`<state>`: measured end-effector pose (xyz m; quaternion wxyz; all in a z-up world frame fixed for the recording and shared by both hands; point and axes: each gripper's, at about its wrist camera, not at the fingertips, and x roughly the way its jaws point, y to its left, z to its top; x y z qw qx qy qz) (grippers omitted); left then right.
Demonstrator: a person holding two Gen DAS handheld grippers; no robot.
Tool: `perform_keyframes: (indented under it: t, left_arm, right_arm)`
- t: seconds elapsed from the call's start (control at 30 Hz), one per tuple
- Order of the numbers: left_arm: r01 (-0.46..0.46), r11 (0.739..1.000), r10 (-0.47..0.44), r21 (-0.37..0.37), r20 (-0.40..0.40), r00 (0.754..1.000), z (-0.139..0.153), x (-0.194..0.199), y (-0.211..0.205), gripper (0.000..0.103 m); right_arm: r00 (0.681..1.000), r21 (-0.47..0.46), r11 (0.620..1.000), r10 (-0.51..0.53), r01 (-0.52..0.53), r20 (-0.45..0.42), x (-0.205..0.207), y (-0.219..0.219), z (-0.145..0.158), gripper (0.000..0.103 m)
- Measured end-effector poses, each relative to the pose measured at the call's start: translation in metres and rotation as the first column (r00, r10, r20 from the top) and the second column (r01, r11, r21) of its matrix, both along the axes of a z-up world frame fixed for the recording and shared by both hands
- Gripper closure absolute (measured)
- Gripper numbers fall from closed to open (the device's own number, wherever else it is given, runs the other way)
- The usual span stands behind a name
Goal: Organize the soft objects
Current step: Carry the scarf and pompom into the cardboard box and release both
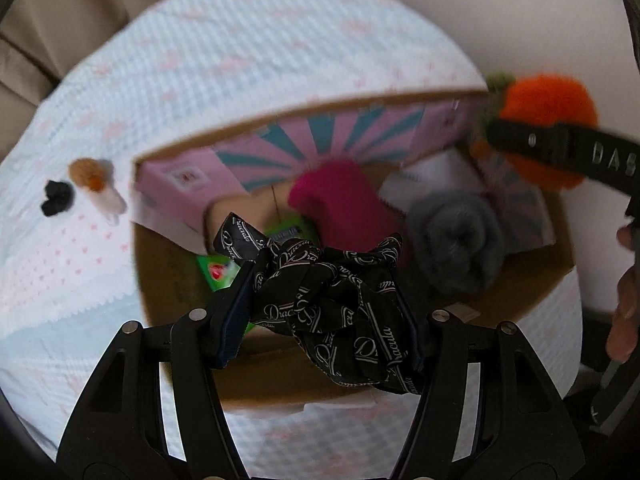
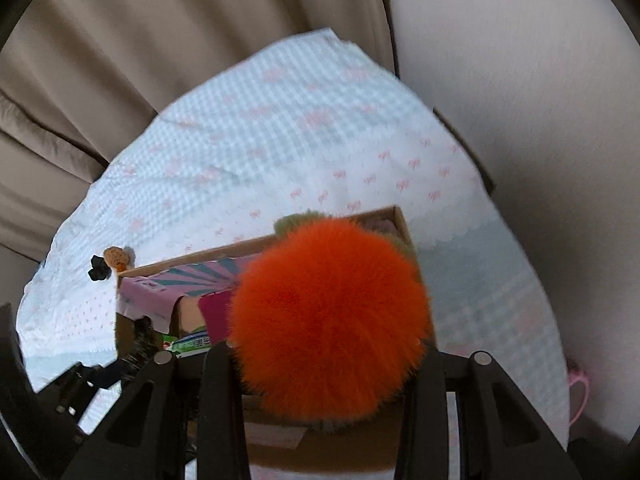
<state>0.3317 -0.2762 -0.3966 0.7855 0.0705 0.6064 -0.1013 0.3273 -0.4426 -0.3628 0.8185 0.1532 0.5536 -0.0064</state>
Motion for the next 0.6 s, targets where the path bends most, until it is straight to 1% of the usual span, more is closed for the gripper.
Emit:
perform_keyframes:
  t: [0.1, 0.13, 0.17, 0.2, 0.23, 0.27, 0.3, 0.33, 0.37, 0.4, 0.5, 0.6]
  left_arm:
    - [-0.021, 1.000, 0.021, -0.008, -0.033, 0.999, -0.009, 0.000, 0.004, 0.044]
    - [-0.028, 1.000, 0.027, -0.011, -0.037, 0.999, -0.009, 0.000, 0.005, 0.044]
    - [-0.029, 1.000, 0.028, -0.007, -0.032, 0.999, -0.008, 0.001, 0.006, 0.042]
    - [-0.021, 1.000, 0.021, 0.004, -0.024, 0.999, -0.006, 0.000, 0.005, 0.034]
    - [-0.006, 1.000, 0.006, 0.024, -0.027, 1.000, -0.006, 0.001, 0.002, 0.020]
    - [0.006, 0.999, -0.005, 0.037, -0.033, 0.999, -0.006, 0.001, 0.001, 0.013]
    - [0.023, 0.999, -0.022, 0.043, -0.039, 0.999, -0.006, 0.001, -0.001, 0.004]
    - [0.037, 0.999, -0.035, 0.031, -0.044, 0.998, -0.004, 0.001, -0.002, 0.001]
    - [0.040, 0.999, -0.039, 0.022, -0.046, 0.998, -0.003, 0.002, -0.001, 0.001]
    - [0.039, 0.999, -0.038, 0.023, -0.043, 0.998, 0.000, 0.002, 0.000, 0.001]
    - [0.025, 0.999, -0.024, 0.023, -0.037, 0.999, 0.005, 0.002, 0.002, 0.001]
    - [0.014, 1.000, -0.014, 0.010, -0.027, 1.000, 0.011, 0.002, 0.004, 0.001]
  right_arm:
    - [0.999, -0.005, 1.000, 0.016, -0.016, -0.048, 0.008, 0.002, -0.014, 0.069]
    - [0.998, -0.006, 1.000, 0.019, -0.020, -0.053, 0.011, 0.001, -0.017, 0.069]
    - [0.998, -0.007, 1.000, 0.025, -0.026, -0.057, 0.012, 0.003, -0.019, 0.065]
    - [0.998, -0.008, 1.000, 0.028, -0.028, -0.056, 0.012, 0.004, -0.020, 0.063]
    - [0.998, -0.010, 0.999, 0.031, -0.032, -0.056, 0.013, 0.005, -0.020, 0.062]
    - [0.998, -0.010, 0.999, 0.037, -0.038, -0.059, 0.015, 0.006, -0.021, 0.051]
    - [0.997, -0.008, 0.999, 0.041, -0.042, -0.058, 0.016, 0.007, -0.022, 0.031]
    - [0.998, -0.006, 0.999, 0.043, -0.044, -0.055, 0.016, 0.007, -0.021, 0.019]
    - [0.998, 0.010, 0.999, 0.050, -0.050, -0.045, 0.016, 0.007, -0.020, 0.004]
    - [0.998, 0.010, 0.999, 0.051, -0.051, -0.042, 0.014, 0.008, -0.018, 0.000]
    - [0.999, 0.006, 0.999, 0.052, -0.052, -0.017, 0.008, 0.008, -0.012, 0.000]
    - [0.999, 0.014, 0.999, 0.042, -0.042, -0.010, 0.004, 0.006, -0.010, 0.000]
